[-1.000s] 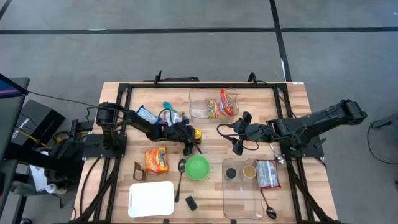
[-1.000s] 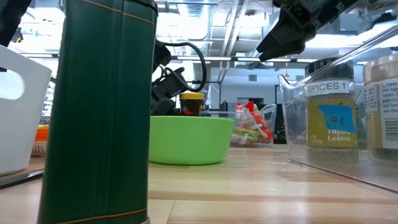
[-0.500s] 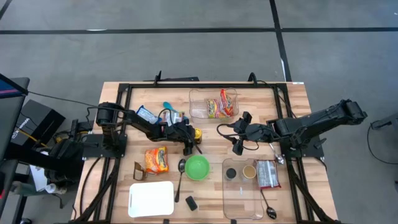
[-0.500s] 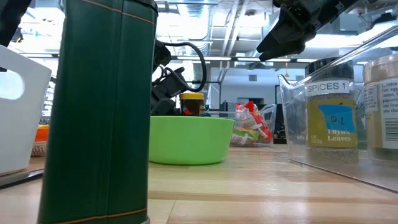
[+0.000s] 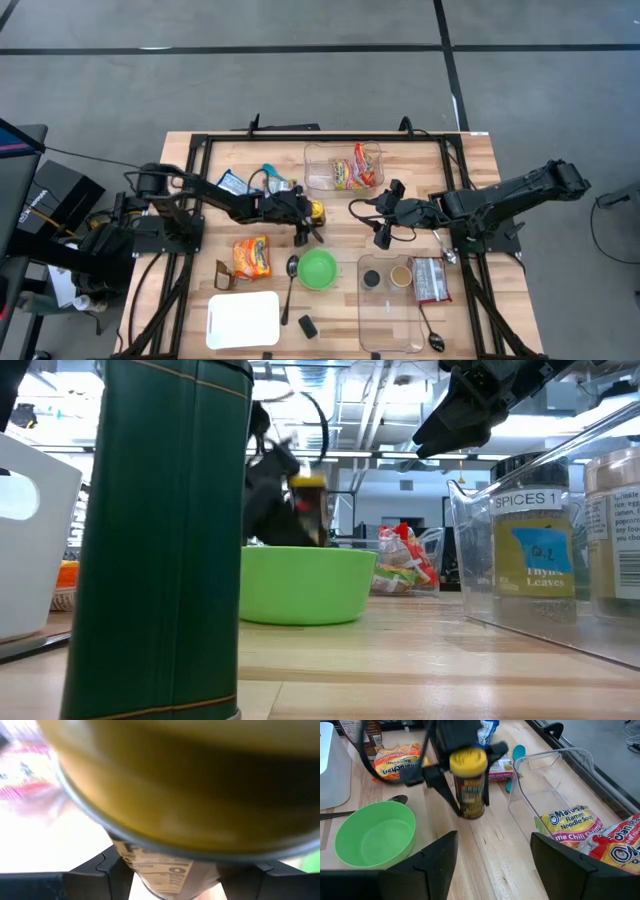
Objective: Pick & Place Food Item
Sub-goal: Put the black seasoning into the bottom transparent bin
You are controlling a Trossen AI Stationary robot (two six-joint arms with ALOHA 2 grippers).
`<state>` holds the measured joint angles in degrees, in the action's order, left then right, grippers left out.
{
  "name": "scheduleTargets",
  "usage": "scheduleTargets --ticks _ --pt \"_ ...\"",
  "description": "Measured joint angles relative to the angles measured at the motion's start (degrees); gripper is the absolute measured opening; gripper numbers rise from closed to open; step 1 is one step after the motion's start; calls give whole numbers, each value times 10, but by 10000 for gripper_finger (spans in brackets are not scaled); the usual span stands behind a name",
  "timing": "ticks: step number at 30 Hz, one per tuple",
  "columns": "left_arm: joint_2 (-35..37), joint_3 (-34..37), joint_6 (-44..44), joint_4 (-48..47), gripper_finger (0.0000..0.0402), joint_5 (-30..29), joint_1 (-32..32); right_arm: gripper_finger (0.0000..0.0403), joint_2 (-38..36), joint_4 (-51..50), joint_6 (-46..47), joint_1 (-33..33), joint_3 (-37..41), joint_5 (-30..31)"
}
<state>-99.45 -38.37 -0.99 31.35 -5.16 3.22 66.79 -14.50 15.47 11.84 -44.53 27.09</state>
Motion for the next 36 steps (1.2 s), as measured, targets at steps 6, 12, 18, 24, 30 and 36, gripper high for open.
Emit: scheduleTargets --ticks 6,12,18,24,30,36 --pt "100 0 0 -36 227 0 -7 244 0 0 0 0 0 0" --pt "196 0 6 -88 228 9 -8 244 0 1 0 0 0 0" --pt "242 -1 53 -147 225 9 -16 244 0 6 1 0 0 0" --pt "236 0 88 -158 227 10 -36 244 0 5 11 0 0 0" --pt "234 0 104 -164 225 10 -48 244 0 4 11 0 0 0" --pt "227 -2 104 -162 224 10 -48 244 0 4 11 0 0 0"
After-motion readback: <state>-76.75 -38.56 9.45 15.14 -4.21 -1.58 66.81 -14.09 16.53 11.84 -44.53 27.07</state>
